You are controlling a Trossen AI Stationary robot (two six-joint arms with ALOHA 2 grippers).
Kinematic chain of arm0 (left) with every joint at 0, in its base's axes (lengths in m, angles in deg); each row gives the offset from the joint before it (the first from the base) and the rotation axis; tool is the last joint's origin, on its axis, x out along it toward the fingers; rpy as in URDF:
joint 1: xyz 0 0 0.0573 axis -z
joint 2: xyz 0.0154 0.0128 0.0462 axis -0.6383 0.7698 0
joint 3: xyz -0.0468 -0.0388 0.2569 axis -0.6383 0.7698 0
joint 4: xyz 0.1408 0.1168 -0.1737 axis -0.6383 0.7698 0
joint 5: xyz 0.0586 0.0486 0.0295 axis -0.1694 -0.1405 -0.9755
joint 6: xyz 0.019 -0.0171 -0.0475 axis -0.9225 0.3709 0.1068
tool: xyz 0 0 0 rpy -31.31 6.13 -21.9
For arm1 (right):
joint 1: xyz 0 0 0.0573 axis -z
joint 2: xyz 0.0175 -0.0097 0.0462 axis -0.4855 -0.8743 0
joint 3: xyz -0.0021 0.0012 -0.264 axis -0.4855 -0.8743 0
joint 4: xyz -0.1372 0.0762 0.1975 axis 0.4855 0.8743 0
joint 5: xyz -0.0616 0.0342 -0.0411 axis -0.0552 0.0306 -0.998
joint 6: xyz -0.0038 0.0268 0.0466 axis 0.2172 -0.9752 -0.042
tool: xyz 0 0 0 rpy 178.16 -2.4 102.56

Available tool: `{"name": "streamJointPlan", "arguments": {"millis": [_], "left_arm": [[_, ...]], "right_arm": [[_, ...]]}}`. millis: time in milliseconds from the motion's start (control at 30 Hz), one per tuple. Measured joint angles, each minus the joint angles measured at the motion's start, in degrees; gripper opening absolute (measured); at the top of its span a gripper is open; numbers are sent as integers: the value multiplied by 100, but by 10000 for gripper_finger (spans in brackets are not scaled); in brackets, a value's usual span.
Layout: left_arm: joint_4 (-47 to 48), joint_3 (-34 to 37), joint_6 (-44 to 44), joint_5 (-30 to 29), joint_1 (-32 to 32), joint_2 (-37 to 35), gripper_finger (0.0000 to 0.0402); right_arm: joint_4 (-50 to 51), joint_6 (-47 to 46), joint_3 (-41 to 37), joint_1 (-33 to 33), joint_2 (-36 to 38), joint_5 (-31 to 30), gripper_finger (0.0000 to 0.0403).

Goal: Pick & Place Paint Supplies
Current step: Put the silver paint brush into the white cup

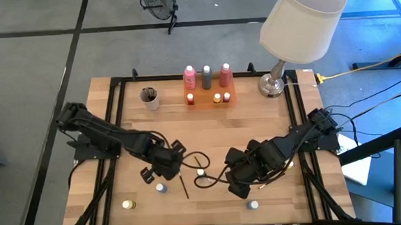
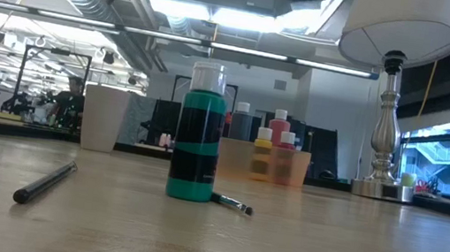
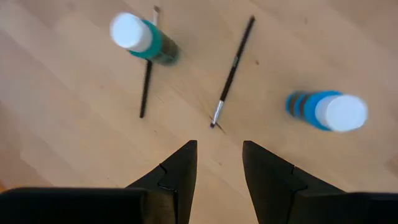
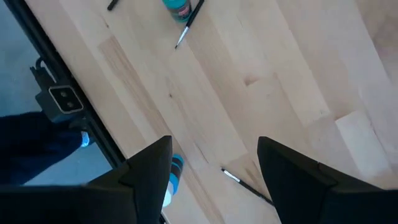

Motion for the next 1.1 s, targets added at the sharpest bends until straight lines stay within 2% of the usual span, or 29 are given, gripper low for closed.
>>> {"name": "streamJointPlan", "arguments": {"millis": [233,400,467,767,1100], "left_arm": [[11,0,-308,49,-141,504,125],[9,0,-558,583,-384,786,125],[-10,0,-662,622,-456,856,125],[-510,339,-912,639,-721,873,108],[-1103,851,-819,739,-629,873,99]], "right_arm": [[-21,-310,0,-103,2,-110,241],[23,-687,0,-265,2,-473,241],[53,-790,0,-307,2,-570,241],[87,-896,0,-343,4,-649,241],[128,-892,0,-348,4,-648,241]]}}
